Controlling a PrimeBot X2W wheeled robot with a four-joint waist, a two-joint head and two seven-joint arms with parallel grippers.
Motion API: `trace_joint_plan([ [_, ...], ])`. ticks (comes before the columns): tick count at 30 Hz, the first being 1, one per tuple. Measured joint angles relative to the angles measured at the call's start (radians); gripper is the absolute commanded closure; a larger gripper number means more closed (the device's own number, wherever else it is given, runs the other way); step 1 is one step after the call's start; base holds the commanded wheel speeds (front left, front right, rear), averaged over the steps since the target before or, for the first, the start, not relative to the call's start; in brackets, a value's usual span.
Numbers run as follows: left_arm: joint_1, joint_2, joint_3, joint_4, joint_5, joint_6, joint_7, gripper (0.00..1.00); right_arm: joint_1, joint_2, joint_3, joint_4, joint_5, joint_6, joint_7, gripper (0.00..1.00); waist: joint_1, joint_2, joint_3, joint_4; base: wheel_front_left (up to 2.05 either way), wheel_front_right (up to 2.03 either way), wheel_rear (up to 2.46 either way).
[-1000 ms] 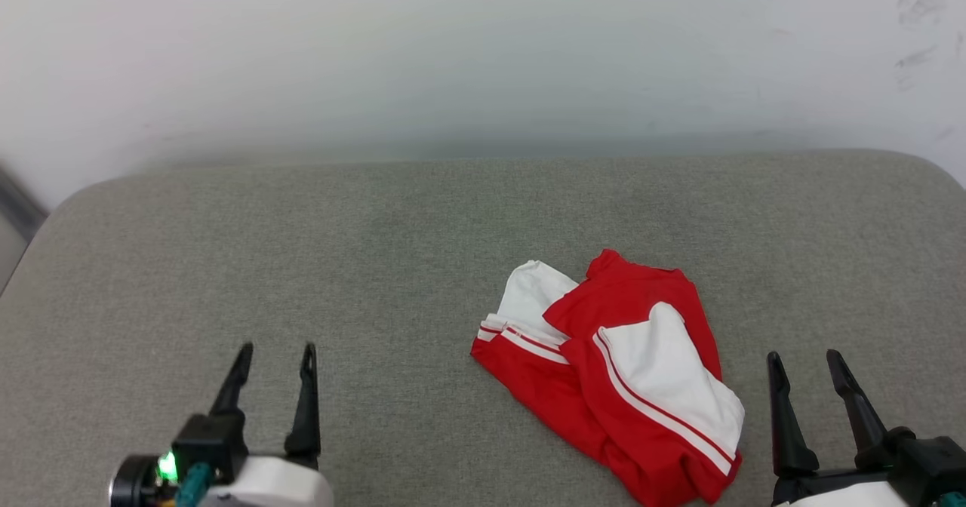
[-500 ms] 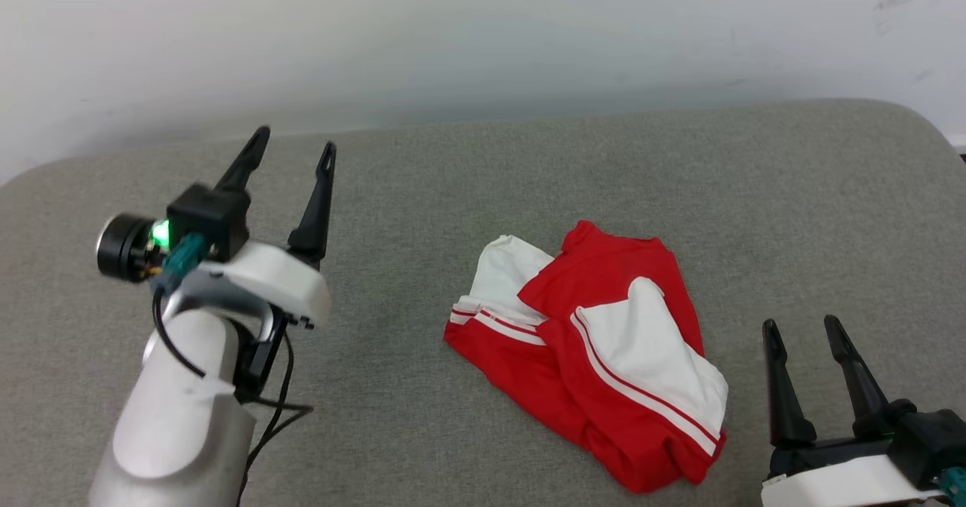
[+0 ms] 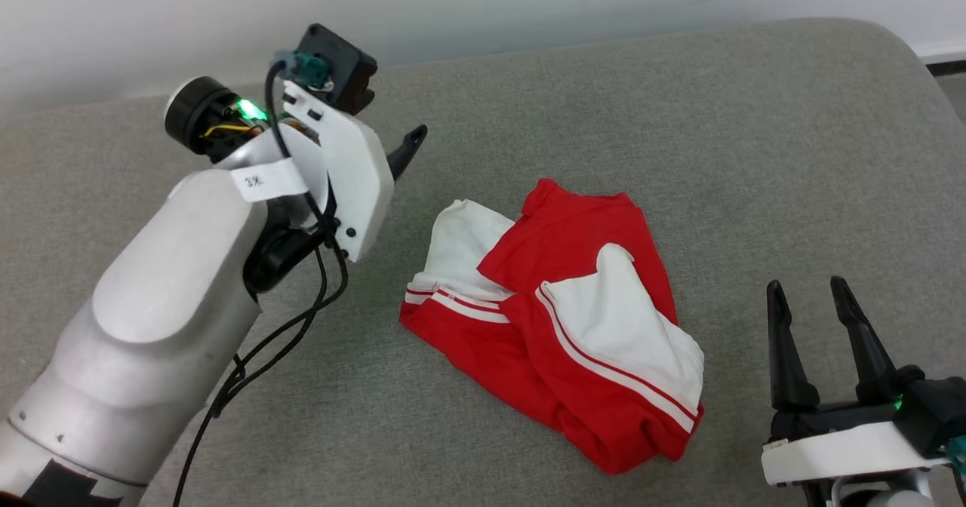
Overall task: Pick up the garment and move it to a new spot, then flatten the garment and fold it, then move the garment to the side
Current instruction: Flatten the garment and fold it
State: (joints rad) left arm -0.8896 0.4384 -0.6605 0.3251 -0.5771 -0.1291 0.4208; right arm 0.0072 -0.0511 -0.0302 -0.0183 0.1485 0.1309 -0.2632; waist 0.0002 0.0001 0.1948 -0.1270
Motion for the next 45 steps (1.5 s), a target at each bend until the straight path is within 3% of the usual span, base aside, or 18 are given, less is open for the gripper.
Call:
trace_joint_plan([
  [10,-0.146,0.076,-0.309,0.0,-0.226,0.0,0.333,0.0,-0.051,0.0,0.014,-0.006,0.002,0.0,0.0,0.0,0.0,0.0,0.073,-0.066,0.0,0.0,0.0],
  [21,-0.19,0.124,-0.537,0.058,-0.328,0.0,0.416,0.0,-0.092,0.0,0.027,-0.011,0.021,0.0,0.0,0.0,-0.0001,0.0,0.159,-0.123,0.0,0.0,0.0],
  [26,-0.208,0.144,-0.583,0.048,-0.347,0.001,0.439,0.0,-0.105,0.0,0.03,-0.01,0.028,0.0,0.0,0.0,-0.0002,0.0,0.183,-0.139,0.0,0.0,0.0],
  [27,-0.21,0.146,-0.586,0.044,-0.348,0.001,0.439,0.15,-0.105,0.0,0.03,-0.009,0.029,0.0,0.0,0.0,-0.0003,0.0,0.185,-0.14,0.0,0.0,0.0],
  [28,-0.211,0.146,-0.589,0.041,-0.351,0.001,0.436,0.76,-0.105,0.0,0.031,-0.008,0.03,0.0,0.0,0.0,-0.0003,0.0,0.184,-0.14,0.0,0.0,0.0],
  [29,-0.211,0.147,-0.593,0.038,-0.352,0.001,0.426,1.0,-0.105,0.0,0.03,-0.007,0.03,0.0,0.0,0.0,-0.0003,0.0,0.183,-0.139,0.0,0.0,0.0],
  [38,-0.232,0.119,-0.61,0.03,-0.378,0.0,0.204,1.0,-0.087,0.0,0.012,-0.002,0.017,0.0,0.0,0.0,-0.0002,0.0,0.132,-0.087,0.0,0.0,0.0],
  [42,-0.238,0.139,-0.587,0.025,-0.378,0.0,0.094,1.0,-0.071,0.0,0.0,0.003,0.001,0.0,0.0,0.0,-0.0002,-0.0001,0.098,-0.042,0.0,0.0,0.0],
  [45,-0.194,0.189,-0.558,0.028,-0.394,0.012,0.015,1.0,-0.05,0.0,-0.013,0.009,-0.006,0.0,0.0,0.0,-0.0003,0.0,0.063,0.01,0.0,0.0,0.0],
])
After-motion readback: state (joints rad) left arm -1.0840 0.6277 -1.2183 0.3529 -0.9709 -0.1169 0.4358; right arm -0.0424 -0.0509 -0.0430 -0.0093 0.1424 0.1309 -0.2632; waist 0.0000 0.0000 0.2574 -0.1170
